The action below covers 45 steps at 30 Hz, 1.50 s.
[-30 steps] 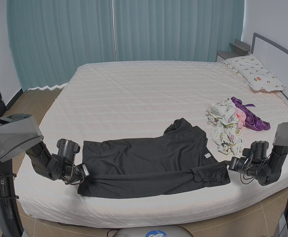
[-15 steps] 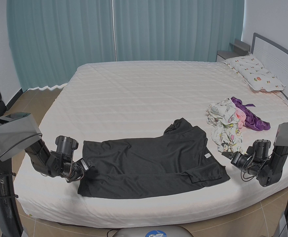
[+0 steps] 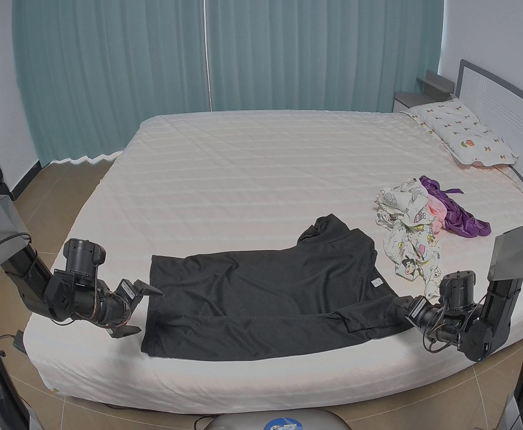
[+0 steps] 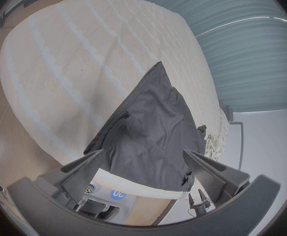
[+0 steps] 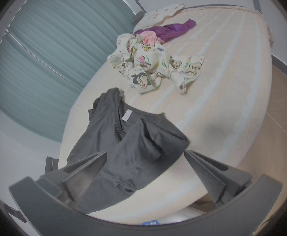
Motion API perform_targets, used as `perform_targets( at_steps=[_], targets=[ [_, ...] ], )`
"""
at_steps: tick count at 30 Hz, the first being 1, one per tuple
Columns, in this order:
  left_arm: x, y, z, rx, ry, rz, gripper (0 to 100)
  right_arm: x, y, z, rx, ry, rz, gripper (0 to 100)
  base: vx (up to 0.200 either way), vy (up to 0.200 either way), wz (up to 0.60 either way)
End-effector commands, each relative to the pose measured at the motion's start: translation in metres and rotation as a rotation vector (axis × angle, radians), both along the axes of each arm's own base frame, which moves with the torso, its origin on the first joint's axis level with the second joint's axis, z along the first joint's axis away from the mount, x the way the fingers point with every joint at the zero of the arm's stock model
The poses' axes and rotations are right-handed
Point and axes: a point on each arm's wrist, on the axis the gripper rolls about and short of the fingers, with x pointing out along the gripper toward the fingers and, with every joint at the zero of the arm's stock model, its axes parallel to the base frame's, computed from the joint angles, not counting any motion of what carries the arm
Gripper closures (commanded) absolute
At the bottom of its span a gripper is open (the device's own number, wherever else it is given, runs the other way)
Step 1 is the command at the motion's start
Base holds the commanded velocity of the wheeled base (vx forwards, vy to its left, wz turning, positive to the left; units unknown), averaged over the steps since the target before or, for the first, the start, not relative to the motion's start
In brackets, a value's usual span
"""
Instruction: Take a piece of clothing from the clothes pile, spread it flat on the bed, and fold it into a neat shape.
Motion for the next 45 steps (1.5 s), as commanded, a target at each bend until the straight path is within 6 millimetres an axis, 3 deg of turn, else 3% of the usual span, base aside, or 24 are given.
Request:
perform_targets(
  at_steps=[1, 22, 23, 36, 45],
  targets=[
    [-0.004, 0.001, 0.002, 0.0, -0.002, 0.001, 0, 0.001, 0.003, -0.006, 0.007, 0.016, 0.002, 0, 0.0, 0.0, 0.0],
    [-0.004, 0.001, 0.001, 0.0, 0.001, -0.001, 0, 0.017, 0.015, -0.013, 0.037, 0.018, 0.01, 0, 0.0, 0.0, 0.0],
    [-0.004, 0.001, 0.001, -0.001, 0.002, 0.0, 0, 0.017, 0.015, -0.014, 0.037, 0.021, 0.01, 100, 0.0, 0.0, 0.0],
    [-0.004, 0.001, 0.001, 0.0, 0.001, -0.001, 0, 0.006, 0.01, -0.012, 0.033, 0.05, -0.007, 100, 0.0, 0.0, 0.0],
    [-0.004, 0.001, 0.001, 0.0, 0.001, -0.001, 0, -0.007, 0.004, 0.022, 0.044, -0.021, -0.013, 100, 0.0, 0.0, 0.0]
  ],
)
